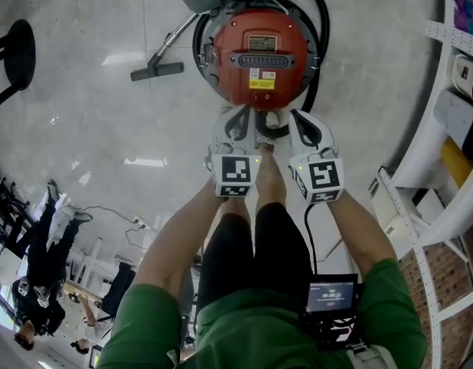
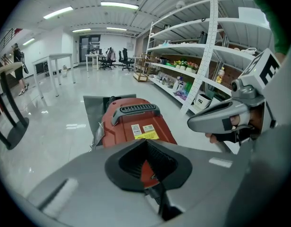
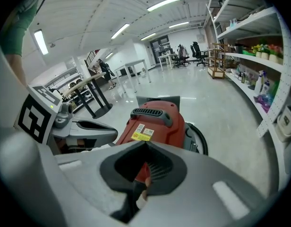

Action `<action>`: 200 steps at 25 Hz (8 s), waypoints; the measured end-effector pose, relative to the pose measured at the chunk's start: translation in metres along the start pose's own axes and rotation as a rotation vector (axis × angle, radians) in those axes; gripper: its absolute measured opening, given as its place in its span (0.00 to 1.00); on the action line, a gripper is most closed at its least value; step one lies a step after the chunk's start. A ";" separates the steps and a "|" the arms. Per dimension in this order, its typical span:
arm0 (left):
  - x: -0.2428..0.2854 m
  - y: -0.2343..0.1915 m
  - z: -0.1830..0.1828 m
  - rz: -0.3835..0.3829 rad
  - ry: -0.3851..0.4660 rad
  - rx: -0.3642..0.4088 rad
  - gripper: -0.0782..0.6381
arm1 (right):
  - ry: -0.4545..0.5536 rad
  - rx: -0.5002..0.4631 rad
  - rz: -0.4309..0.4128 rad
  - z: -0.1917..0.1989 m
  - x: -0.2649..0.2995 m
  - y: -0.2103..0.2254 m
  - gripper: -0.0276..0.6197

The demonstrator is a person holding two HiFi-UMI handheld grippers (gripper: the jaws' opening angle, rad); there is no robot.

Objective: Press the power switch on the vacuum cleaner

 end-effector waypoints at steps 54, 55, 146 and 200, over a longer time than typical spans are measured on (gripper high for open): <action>0.032 -0.005 0.026 0.095 -0.116 -0.037 0.12 | -0.111 -0.041 -0.055 0.019 0.046 -0.010 0.04; 0.033 -0.005 0.026 0.097 -0.112 -0.038 0.12 | -0.111 -0.042 -0.054 0.018 0.046 -0.010 0.04; -0.524 0.068 -0.129 0.022 0.750 0.007 0.12 | 0.615 -0.086 0.221 -0.131 -0.450 -0.262 0.04; -0.557 0.143 -0.114 -0.006 0.761 0.002 0.12 | 0.643 -0.088 0.187 -0.090 -0.522 -0.254 0.04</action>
Point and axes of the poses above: the fingertips, and each gripper's own axes: x forward along the fingers, y to its right, z out of its underside, the point moved 5 cm from there along -x, backward along the fingers, and after that the axes turned 4 degrees about y, right-handed, at the moved point
